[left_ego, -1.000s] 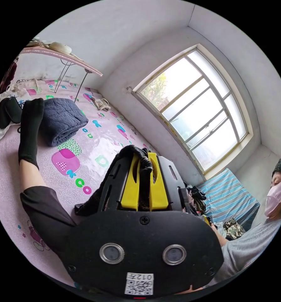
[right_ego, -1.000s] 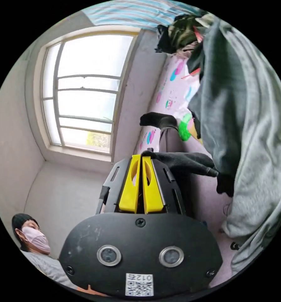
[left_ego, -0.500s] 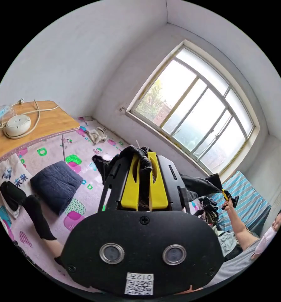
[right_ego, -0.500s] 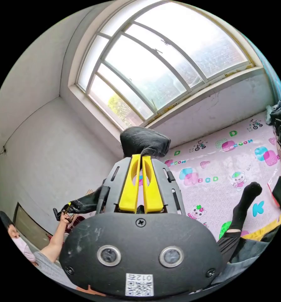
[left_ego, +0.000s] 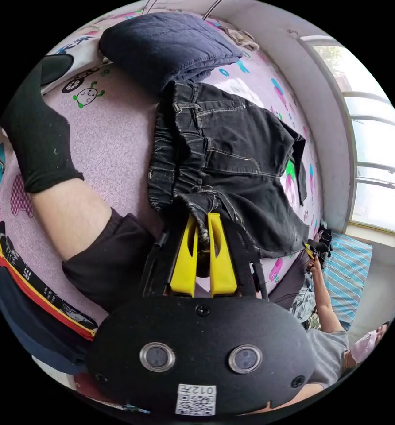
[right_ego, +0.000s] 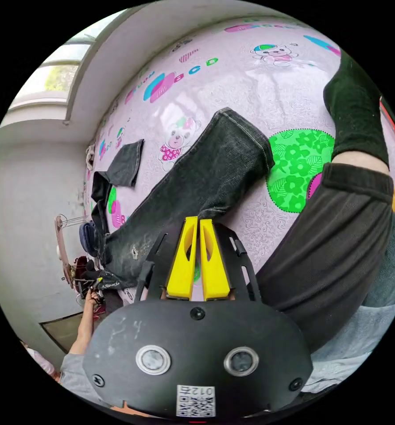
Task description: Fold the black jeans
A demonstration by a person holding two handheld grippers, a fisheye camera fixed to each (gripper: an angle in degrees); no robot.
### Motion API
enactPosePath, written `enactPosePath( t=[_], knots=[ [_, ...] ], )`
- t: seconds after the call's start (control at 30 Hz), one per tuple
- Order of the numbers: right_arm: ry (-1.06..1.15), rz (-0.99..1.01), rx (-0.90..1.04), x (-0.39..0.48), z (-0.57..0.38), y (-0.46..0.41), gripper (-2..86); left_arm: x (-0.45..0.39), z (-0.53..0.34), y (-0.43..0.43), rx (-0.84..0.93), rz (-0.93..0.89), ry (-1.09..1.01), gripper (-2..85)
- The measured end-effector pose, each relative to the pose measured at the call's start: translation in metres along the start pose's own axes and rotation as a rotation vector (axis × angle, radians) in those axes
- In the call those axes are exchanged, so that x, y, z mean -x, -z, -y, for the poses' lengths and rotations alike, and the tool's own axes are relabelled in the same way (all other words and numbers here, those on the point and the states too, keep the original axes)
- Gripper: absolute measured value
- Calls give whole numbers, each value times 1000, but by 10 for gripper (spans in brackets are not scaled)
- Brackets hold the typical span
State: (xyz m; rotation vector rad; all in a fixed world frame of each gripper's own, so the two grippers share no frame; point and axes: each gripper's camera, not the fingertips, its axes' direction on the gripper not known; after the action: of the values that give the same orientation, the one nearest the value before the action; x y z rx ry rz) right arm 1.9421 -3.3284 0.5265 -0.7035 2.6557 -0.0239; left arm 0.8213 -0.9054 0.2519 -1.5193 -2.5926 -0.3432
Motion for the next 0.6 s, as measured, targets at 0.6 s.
enactPosePath(
  t=[0.6],
  knots=[
    [449,-126,39,-112,-177,-120,-5,-167,22,-33,-17,453,-434,32]
  ],
)
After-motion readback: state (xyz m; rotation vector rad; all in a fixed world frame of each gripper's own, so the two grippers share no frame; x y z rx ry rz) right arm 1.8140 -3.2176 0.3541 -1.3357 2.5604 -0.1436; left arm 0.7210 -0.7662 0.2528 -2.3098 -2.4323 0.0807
